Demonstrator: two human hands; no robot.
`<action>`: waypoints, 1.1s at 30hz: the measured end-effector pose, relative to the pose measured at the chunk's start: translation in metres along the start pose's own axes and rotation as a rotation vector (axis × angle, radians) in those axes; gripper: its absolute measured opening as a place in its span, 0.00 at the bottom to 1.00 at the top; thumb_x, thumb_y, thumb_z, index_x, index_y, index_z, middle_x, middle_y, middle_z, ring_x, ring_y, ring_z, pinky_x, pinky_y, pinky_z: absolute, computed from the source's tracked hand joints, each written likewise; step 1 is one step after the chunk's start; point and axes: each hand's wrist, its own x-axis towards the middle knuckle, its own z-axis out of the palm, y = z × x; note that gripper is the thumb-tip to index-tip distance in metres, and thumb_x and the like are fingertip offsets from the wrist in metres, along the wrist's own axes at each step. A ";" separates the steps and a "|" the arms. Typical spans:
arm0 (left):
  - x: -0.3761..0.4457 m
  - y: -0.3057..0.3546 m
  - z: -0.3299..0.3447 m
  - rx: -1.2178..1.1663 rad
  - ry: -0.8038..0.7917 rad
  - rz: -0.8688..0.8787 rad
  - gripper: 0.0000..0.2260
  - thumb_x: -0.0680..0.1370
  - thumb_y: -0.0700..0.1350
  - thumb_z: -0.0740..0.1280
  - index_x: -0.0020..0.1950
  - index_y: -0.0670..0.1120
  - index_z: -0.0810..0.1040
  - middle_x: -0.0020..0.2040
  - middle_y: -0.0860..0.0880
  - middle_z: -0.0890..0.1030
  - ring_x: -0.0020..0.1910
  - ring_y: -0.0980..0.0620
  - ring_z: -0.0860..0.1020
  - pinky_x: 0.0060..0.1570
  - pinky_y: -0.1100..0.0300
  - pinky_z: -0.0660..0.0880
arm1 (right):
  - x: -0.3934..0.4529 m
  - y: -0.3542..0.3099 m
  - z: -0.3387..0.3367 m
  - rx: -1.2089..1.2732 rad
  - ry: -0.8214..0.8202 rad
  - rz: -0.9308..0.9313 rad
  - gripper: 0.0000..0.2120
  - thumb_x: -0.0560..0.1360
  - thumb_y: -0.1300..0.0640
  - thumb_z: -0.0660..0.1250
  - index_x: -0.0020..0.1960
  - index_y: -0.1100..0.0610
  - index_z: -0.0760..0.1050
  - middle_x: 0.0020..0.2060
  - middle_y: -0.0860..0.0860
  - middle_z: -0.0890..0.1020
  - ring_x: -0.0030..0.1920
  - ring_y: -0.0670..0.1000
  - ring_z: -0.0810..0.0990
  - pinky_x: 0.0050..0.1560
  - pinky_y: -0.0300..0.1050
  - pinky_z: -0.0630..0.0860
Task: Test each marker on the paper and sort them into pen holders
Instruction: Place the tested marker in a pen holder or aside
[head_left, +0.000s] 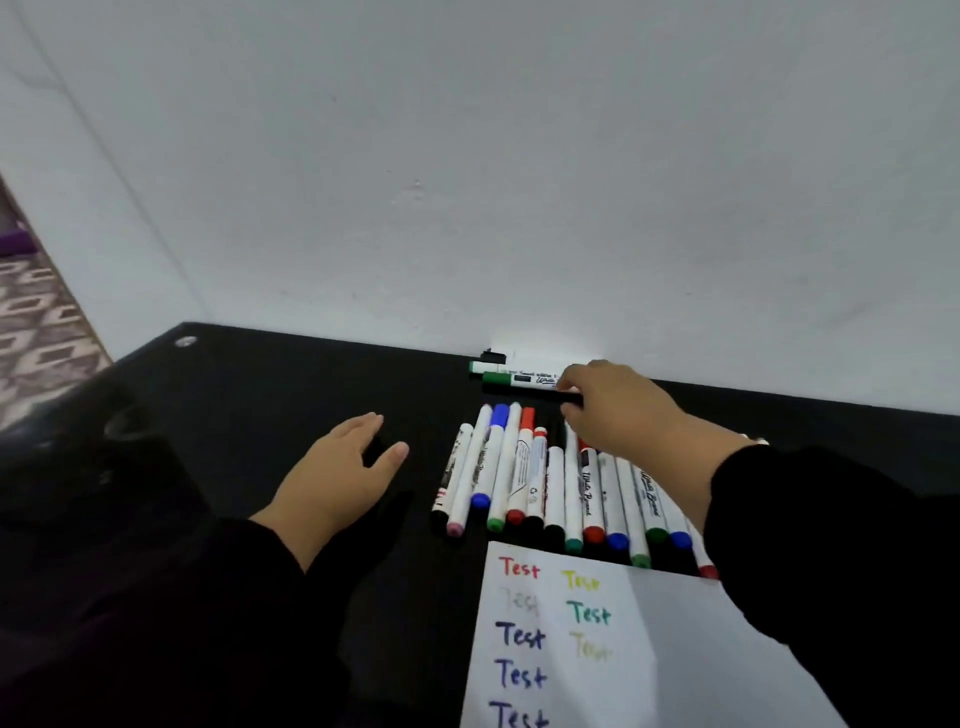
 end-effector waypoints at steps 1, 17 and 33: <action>0.001 -0.005 0.003 0.029 -0.020 0.000 0.28 0.79 0.59 0.57 0.76 0.50 0.58 0.76 0.54 0.58 0.74 0.53 0.57 0.72 0.56 0.57 | 0.009 0.000 0.005 -0.014 -0.007 0.000 0.17 0.79 0.53 0.59 0.68 0.53 0.69 0.62 0.55 0.73 0.62 0.57 0.71 0.59 0.50 0.71; 0.001 -0.017 0.014 0.127 -0.031 0.005 0.31 0.77 0.63 0.55 0.77 0.54 0.53 0.77 0.59 0.50 0.75 0.54 0.51 0.73 0.56 0.53 | 0.083 -0.004 0.050 -0.198 0.021 -0.009 0.15 0.77 0.62 0.60 0.63 0.58 0.73 0.59 0.56 0.72 0.60 0.58 0.71 0.56 0.51 0.72; -0.020 0.000 0.004 0.043 -0.024 -0.063 0.26 0.79 0.58 0.57 0.75 0.51 0.60 0.75 0.55 0.60 0.73 0.53 0.59 0.70 0.55 0.60 | 0.006 -0.018 0.004 0.026 0.154 -0.150 0.12 0.80 0.58 0.59 0.62 0.55 0.72 0.57 0.52 0.75 0.59 0.54 0.68 0.57 0.51 0.70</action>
